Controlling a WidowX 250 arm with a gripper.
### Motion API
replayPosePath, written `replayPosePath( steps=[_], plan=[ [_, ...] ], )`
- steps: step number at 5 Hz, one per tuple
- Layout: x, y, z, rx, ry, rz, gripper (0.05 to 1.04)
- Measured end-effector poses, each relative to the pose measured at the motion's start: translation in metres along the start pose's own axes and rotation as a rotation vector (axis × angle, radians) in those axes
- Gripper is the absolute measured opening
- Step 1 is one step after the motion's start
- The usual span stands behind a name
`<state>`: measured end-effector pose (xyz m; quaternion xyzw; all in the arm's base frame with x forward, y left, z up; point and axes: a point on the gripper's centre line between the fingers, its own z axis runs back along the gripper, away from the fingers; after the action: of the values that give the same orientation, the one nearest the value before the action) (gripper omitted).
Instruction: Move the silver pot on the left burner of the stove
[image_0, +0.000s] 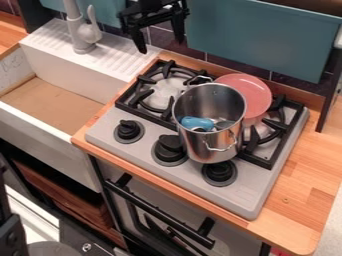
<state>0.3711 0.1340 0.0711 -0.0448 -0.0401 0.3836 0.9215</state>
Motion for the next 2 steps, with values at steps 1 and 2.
replayPosePath(
  steps=[1,2],
  plan=[
    [-0.007,0.004,-0.016,0.016,0.043,0.006,0.994],
    [-0.038,0.005,-0.028,0.012,0.092,-0.009,0.994]
  ],
)
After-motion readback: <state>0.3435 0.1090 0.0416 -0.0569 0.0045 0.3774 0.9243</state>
